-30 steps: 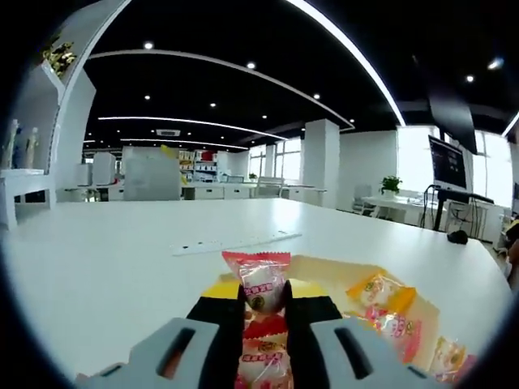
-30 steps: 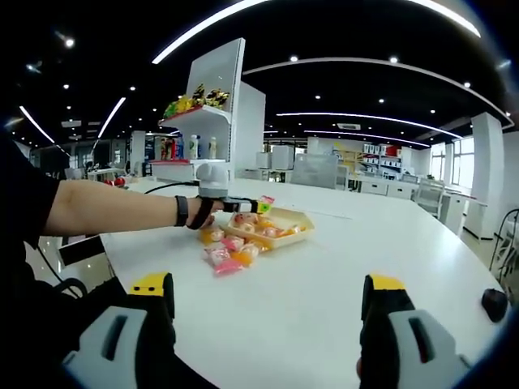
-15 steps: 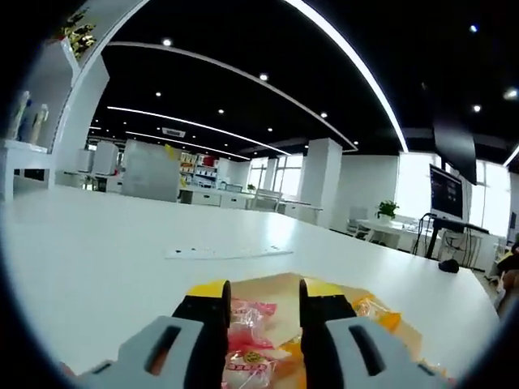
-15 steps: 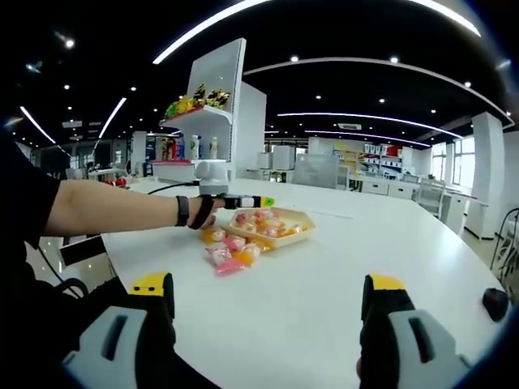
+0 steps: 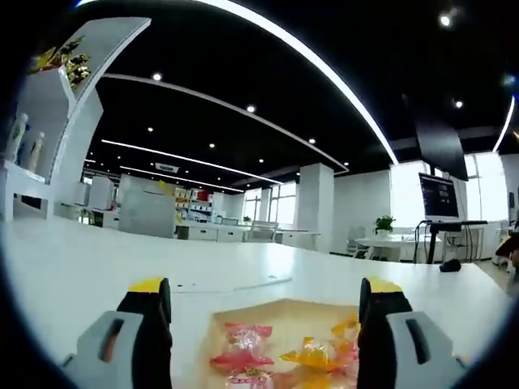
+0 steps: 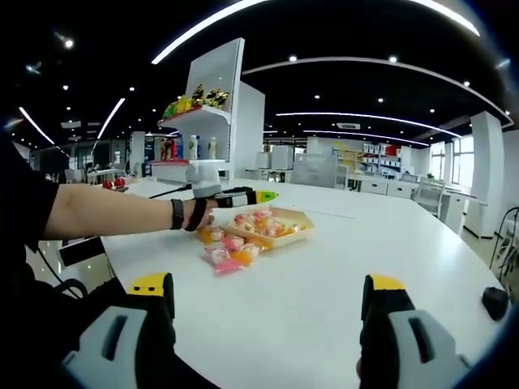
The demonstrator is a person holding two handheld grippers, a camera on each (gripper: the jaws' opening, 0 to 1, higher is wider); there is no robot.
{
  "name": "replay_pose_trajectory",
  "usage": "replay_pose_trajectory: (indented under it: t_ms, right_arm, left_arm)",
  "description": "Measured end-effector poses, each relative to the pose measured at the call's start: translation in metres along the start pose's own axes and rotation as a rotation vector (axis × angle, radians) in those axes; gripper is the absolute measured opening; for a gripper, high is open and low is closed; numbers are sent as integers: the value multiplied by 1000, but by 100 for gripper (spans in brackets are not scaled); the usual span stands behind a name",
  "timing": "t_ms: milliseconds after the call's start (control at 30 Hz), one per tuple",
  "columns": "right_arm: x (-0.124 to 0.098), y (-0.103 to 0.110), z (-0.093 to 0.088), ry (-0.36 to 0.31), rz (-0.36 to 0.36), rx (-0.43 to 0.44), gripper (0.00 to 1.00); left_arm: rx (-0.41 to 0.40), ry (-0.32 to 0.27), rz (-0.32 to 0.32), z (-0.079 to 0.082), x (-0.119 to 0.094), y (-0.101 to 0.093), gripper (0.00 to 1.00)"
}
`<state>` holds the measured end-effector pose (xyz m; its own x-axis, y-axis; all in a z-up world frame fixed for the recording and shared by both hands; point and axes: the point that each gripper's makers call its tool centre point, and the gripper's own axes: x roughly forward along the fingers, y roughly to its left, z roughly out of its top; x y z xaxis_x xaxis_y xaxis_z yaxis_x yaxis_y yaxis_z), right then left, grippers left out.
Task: Pick up the marshmallows scattered on the table and place them into the bowl on the table
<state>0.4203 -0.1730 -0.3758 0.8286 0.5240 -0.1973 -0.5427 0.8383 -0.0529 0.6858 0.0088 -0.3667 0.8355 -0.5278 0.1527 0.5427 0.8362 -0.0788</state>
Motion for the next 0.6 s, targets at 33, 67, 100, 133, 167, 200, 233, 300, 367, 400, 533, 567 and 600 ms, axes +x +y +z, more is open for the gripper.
replay_pose_trajectory:
  t_ms: [33,67,100,133,167,200,233,300,367,400,533,567,600]
  right_arm:
    - [0,0,0,0,0,0,93]
    - [-1,0,0,0,-1,-1,93]
    - [-1,-2,-1,3,-3,-2,93]
    - [-1,-3,-1,4,-6,-1,93]
    - [-1,-4,-2,4,-9,0,93]
    - [-1,-5,-2,4,-11,1,93]
    - [-1,-5,-2,6,-12,1,93]
    - [-1,-6,-2,5,-12,0,93]
    - [1,-6,-1,4,-13,1,93]
    - [1,-7,-1,5,-15,3,94]
    - [3,-12,-1,0,-32,10,94]
    - [3,-13,0,-3,-33,13,94]
    - [3,-13,0,-5,-33,14,94]
  left_arm:
    - [91,-7,60,5,-2,8,96]
    - [169,-21,106,12,-6,11,96]
    - [228,-62,136,24,-10,11,96]
    - [205,-70,141,27,-11,20,96]
    - [200,-64,131,29,-12,18,96]
    - [205,-74,120,35,-12,15,96]
    - [205,-73,107,41,-13,11,96]
    - [193,-88,60,53,-25,-12,96]
    - [175,-101,2,64,-40,-40,96]
    - [183,-95,-3,66,-45,-46,95]
    - [215,-83,-41,81,-79,-87,95]
    - [205,-59,-64,79,-86,-98,95]
    - [227,-33,-63,77,-94,-103,95]
